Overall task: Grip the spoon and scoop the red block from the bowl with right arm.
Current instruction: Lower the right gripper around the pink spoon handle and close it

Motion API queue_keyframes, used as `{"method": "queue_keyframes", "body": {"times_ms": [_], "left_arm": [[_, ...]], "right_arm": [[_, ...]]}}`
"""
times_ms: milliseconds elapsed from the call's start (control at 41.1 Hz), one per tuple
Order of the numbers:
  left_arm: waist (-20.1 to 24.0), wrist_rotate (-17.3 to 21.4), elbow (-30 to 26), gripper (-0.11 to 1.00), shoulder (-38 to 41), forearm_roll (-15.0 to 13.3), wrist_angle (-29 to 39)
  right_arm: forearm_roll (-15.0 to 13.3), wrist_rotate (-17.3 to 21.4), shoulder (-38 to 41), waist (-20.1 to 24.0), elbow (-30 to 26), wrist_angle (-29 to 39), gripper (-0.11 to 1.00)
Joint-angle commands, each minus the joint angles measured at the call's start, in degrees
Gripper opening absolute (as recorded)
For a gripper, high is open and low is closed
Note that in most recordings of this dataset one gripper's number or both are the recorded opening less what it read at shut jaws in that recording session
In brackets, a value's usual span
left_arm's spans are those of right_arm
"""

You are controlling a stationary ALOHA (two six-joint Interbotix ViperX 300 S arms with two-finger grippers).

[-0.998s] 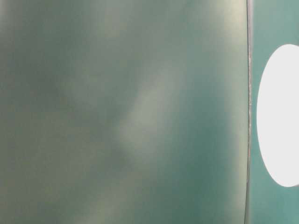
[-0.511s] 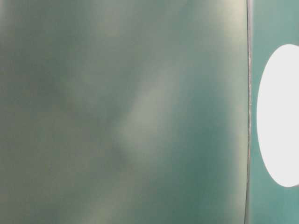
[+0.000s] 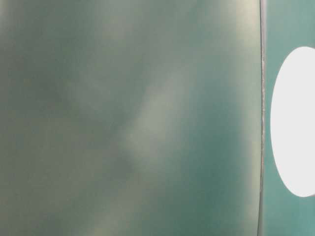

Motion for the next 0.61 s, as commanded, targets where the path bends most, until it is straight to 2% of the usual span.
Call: {"method": "queue_keyframes", "body": {"times_ms": [0, 170, 584], "left_arm": [[-0.2, -0.1, -1.0, 0.01, 0.4, 0.1, -0.1], [-0.1, -0.1, -1.1, 0.01, 0.4, 0.1, -0.1], [-0.1, -0.1, -1.0, 0.01, 0.4, 0.2, -0.1]], "right_arm": [[0.1, -0.1, -0.4, 0.3, -0.4, -0.9, 0.49], [0.1, -0.2, -0.4, 0.2, -0.3, -1.5, 0.43], [0.1, -0.3, -0.4, 0.2, -0.2, -1.5, 0.43]]}}
